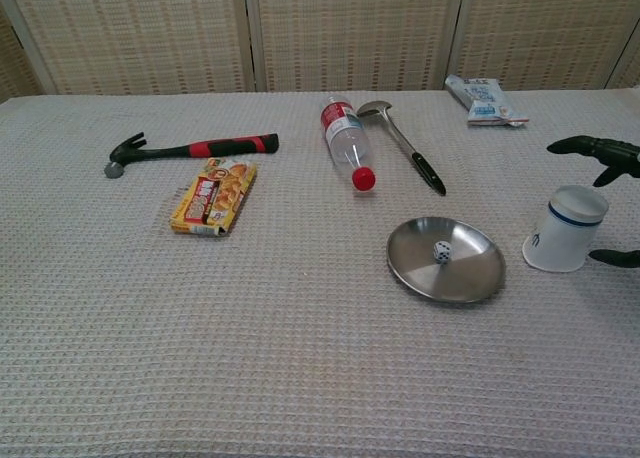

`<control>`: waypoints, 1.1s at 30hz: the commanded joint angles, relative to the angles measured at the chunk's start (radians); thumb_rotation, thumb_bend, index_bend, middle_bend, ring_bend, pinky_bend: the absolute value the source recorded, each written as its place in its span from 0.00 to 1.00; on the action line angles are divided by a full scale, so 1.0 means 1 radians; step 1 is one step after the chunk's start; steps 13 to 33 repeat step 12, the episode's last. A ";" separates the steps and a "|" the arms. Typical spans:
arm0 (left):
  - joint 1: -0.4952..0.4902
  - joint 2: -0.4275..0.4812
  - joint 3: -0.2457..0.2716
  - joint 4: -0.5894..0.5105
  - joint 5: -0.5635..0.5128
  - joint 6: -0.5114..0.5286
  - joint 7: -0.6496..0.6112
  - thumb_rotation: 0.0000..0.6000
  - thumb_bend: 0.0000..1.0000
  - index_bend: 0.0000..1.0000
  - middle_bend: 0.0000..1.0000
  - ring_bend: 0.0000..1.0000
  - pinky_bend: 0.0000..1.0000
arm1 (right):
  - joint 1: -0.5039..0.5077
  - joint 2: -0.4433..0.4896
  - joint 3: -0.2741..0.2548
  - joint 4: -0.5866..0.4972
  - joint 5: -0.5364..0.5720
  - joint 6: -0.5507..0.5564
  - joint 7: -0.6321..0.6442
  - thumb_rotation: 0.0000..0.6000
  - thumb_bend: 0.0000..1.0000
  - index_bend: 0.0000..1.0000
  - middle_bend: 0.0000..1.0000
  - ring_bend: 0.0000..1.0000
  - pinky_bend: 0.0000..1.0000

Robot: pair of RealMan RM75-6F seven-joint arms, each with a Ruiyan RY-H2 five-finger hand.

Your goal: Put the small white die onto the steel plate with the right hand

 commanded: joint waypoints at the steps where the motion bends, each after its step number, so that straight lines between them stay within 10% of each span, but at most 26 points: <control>1: 0.000 0.000 0.000 0.002 0.001 0.000 -0.001 1.00 0.52 0.19 0.29 0.22 0.19 | -0.105 0.260 -0.020 -0.430 0.042 0.089 -0.311 1.00 0.10 0.00 0.00 0.00 0.21; 9: -0.005 -0.010 0.002 0.009 0.010 -0.007 0.008 1.00 0.52 0.19 0.29 0.22 0.19 | -0.151 0.345 -0.019 -0.669 0.200 0.016 -0.581 1.00 0.10 0.00 0.00 0.00 0.21; 33: -0.006 -0.012 0.001 0.012 0.010 -0.006 0.005 1.00 0.52 0.19 0.29 0.22 0.19 | -0.160 0.329 -0.009 -0.678 0.213 0.020 -0.626 1.00 0.10 0.00 0.00 0.00 0.21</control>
